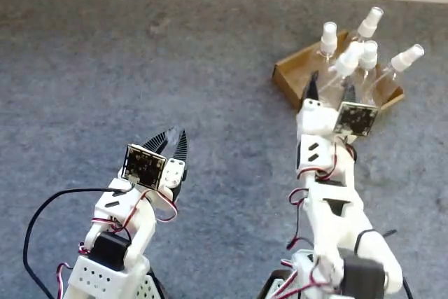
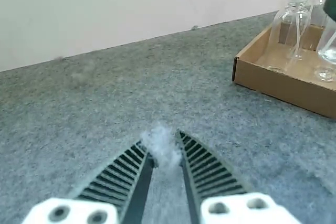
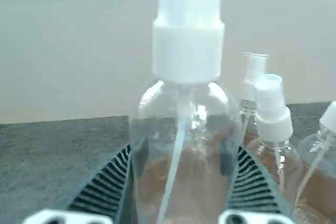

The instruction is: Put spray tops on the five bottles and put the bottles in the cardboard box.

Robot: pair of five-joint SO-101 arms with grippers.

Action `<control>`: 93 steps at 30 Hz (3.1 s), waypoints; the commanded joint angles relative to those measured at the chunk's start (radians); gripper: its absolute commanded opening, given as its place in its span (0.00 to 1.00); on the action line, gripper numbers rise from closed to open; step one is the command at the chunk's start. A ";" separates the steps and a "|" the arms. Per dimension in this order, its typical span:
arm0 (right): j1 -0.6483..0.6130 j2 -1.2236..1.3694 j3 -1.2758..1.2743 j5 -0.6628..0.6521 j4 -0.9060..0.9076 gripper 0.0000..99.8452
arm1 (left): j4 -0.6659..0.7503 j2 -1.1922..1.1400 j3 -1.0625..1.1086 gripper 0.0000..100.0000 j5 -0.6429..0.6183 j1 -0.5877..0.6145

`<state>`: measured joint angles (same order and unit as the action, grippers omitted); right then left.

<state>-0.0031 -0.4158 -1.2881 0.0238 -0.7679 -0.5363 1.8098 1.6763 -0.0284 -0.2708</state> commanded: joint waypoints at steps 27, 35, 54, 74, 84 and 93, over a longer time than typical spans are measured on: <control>-0.513 -0.914 0.004 -0.098 1.093 0.15 | 0.087 0.015 0.018 0.00 0.002 0.142; -0.753 -0.926 0.004 -0.282 1.248 0.15 | 0.087 0.015 0.018 0.00 0.002 0.143; -0.911 -0.926 -0.067 -0.285 1.357 0.15 | 0.133 0.015 0.018 0.00 0.002 0.099; -0.905 -0.926 -0.128 -0.284 1.354 0.15 | 0.075 0.015 0.018 0.00 0.006 -0.091; -0.903 -0.926 -0.128 -0.284 1.354 0.15 | 0.074 0.015 0.018 0.00 0.006 -0.113; -0.900 -0.926 -0.128 -0.279 1.354 0.15 | 0.028 0.016 0.018 0.00 0.008 -0.124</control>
<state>-0.8976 -1.3149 -1.4277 -0.2478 0.5869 -0.4979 1.8220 1.6763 -0.0345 -0.3705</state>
